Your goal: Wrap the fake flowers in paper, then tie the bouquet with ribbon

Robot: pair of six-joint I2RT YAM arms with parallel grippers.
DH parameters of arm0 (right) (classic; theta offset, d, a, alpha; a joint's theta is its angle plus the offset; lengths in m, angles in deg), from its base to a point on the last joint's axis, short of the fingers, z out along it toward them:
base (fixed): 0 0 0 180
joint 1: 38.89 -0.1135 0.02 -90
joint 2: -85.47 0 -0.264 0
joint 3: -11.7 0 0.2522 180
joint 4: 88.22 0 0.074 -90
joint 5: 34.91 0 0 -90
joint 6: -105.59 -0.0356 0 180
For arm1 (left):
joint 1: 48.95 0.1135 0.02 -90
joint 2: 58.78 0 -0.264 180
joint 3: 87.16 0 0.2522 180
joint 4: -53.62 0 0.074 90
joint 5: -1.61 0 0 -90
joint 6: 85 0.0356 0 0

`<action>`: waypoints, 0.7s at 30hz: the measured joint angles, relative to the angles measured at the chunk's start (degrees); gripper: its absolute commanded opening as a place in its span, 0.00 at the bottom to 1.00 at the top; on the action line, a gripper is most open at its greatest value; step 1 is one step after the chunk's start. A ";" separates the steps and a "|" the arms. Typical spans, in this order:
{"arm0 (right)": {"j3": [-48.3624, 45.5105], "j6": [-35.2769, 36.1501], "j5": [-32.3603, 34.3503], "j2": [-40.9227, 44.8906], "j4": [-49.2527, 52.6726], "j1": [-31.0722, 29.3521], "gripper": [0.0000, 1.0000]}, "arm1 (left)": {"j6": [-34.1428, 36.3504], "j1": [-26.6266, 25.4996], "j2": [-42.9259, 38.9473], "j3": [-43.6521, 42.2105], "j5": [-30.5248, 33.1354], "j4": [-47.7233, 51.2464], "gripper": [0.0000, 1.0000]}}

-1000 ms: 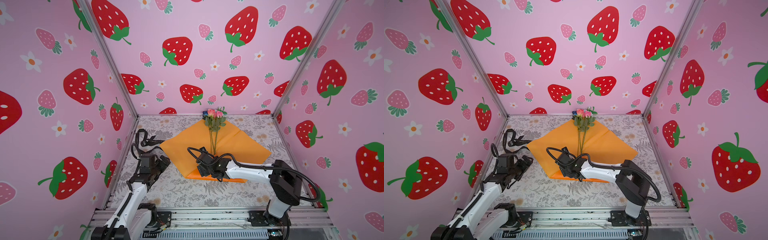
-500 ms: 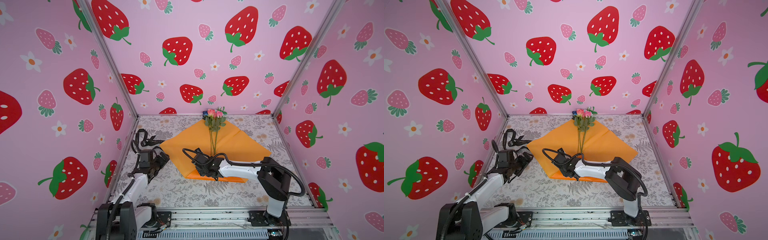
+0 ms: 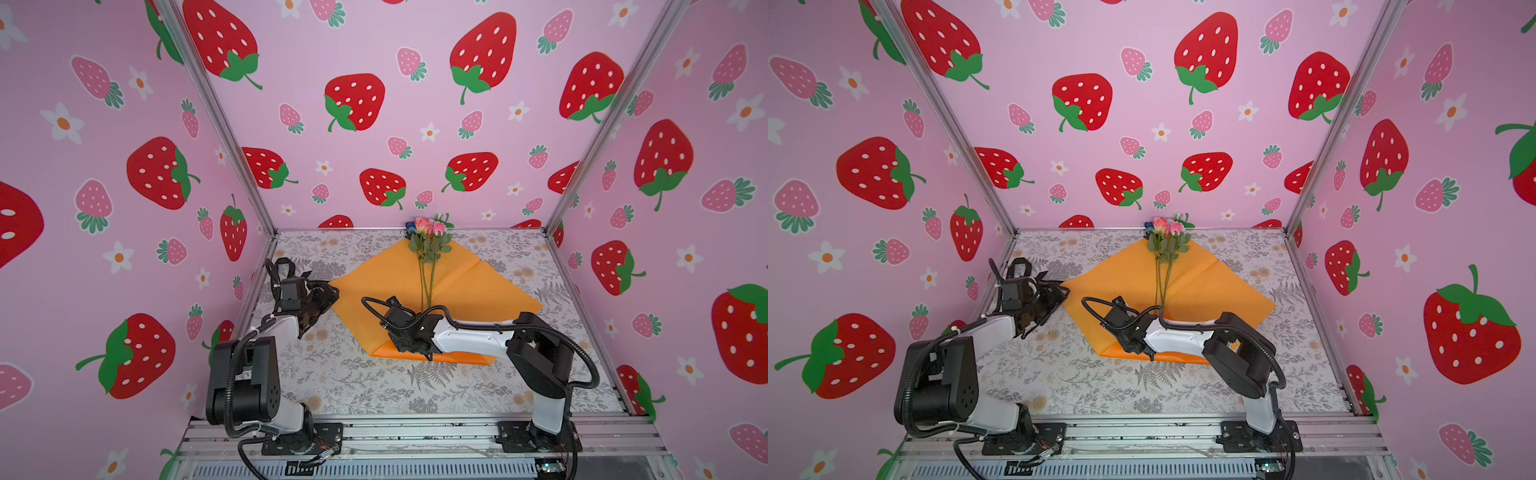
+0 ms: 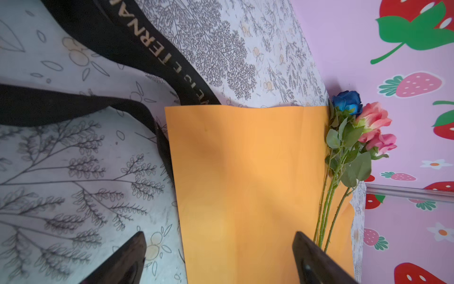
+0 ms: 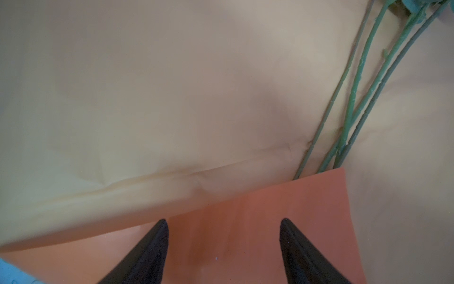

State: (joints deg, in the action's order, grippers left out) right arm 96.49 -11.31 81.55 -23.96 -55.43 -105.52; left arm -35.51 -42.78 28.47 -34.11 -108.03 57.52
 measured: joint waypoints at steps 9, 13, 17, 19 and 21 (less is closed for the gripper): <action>0.11 0.00 -0.15 -1.22 -0.11 0.00 0.74 | 0.39 0.28 7.74 2.71 -0.98 -2.89 0.94; 0.11 -0.02 -0.37 -1.64 -0.11 0.02 0.74 | 0.31 0.33 9.16 2.99 -2.03 -5.70 0.94; 0.11 -0.02 -1.49 -1.84 -0.11 0.24 0.74 | 0.07 0.33 10.54 2.99 -4.07 -8.57 0.93; 0.11 -0.04 -2.10 -1.84 -0.50 0.63 0.74 | -0.24 0.33 11.28 2.99 -5.38 -10.16 0.92; 0.11 -0.09 -2.95 -1.84 -0.96 1.05 0.74 | -0.74 0.31 11.87 2.93 -6.75 -11.63 0.91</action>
State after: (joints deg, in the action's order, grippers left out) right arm 96.59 -11.40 78.60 -25.79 -56.39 -104.48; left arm -36.25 -42.47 40.33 -31.18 -114.78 45.89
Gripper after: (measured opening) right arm 0.744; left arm 0.919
